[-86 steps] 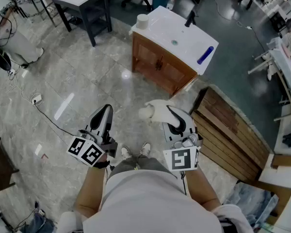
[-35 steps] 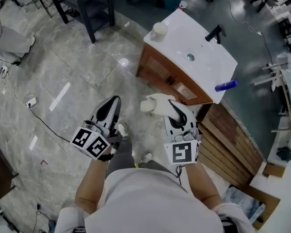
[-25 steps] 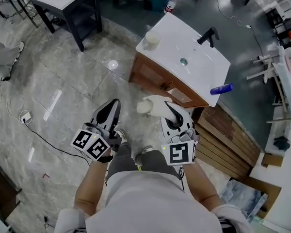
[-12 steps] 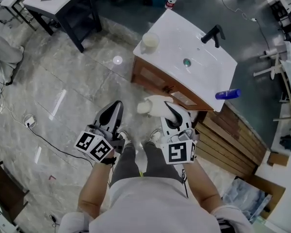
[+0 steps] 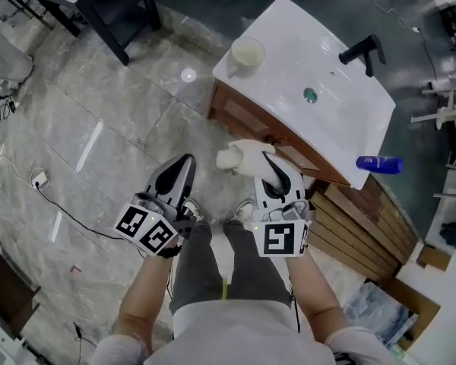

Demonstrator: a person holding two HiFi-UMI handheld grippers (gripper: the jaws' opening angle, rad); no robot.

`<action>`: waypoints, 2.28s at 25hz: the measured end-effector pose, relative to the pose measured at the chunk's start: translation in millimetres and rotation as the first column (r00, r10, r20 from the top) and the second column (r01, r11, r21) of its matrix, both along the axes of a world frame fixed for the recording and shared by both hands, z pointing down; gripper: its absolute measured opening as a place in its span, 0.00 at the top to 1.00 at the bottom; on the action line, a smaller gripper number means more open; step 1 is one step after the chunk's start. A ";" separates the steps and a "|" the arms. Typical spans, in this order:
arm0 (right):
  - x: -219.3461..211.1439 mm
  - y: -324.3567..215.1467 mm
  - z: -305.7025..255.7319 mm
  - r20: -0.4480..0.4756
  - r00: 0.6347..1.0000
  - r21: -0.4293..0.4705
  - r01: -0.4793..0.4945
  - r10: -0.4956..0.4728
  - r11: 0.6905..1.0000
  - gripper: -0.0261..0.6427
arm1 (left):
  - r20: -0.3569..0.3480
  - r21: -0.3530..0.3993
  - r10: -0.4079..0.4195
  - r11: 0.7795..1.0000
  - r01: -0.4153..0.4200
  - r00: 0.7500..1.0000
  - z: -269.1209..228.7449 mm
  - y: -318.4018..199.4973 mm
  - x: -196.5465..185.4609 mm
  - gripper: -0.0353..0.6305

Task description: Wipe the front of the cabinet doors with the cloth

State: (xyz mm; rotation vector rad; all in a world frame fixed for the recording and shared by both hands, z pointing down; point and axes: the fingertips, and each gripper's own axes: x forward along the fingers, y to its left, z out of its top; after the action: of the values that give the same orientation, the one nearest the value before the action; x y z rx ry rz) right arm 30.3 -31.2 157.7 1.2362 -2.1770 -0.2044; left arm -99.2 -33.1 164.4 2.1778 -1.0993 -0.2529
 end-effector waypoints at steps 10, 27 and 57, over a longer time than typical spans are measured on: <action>8.1 -44.9 116.4 0.014 1.000 0.020 0.004 -0.004 1.000 0.85 | 0.018 0.014 -0.014 1.000 0.014 1.000 108.5 -39.8 12.1 0.92; -12.0 -84.9 214.1 0.062 0.998 0.074 0.016 -0.020 0.997 0.85 | 0.033 0.029 -0.020 0.999 0.019 0.999 223.5 -51.8 9.4 0.92; -22.3 -165.1 288.8 0.093 0.995 0.151 -0.034 0.020 0.988 0.85 | 0.043 0.072 -0.015 0.997 0.012 0.999 309.2 -82.3 0.9 0.92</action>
State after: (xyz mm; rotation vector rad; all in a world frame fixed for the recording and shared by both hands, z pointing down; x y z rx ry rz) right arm 8.0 -196.2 446.5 1.3828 -2.2562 -0.3143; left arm -98.4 -115.3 473.6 2.2493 -1.1449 -0.2552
